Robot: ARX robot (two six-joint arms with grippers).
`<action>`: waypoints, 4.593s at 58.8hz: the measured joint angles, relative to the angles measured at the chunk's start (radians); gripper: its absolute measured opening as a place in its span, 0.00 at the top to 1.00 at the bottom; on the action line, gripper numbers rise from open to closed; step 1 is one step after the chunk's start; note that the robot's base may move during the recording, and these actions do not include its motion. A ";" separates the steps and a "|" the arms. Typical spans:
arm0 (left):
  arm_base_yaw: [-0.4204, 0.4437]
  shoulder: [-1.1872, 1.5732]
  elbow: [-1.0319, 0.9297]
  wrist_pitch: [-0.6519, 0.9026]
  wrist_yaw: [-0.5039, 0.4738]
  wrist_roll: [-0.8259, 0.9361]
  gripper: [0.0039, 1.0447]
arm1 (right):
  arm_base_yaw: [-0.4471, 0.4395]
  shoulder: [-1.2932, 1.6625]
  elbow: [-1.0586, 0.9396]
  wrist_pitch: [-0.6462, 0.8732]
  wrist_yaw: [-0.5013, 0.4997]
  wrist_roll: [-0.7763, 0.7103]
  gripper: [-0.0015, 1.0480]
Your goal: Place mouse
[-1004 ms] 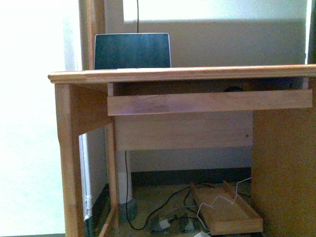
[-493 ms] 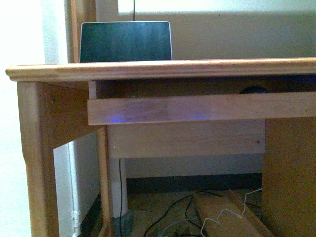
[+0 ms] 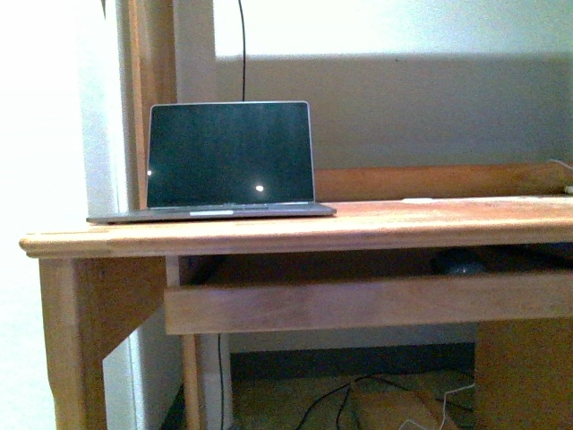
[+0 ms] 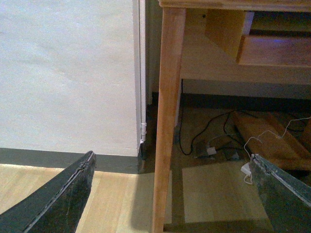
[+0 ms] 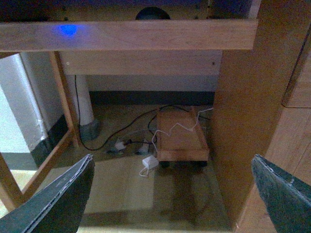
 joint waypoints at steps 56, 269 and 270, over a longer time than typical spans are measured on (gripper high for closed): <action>0.078 1.485 0.315 1.048 0.302 0.916 0.07 | 0.000 0.000 0.000 0.000 0.000 0.000 0.07; 0.000 0.134 0.000 0.127 0.000 -0.002 0.98 | 0.128 1.385 0.858 -0.204 0.159 -0.044 0.07; 0.000 0.120 -0.001 0.105 0.000 -0.002 0.98 | 0.127 1.389 0.863 -0.210 0.159 -0.042 0.07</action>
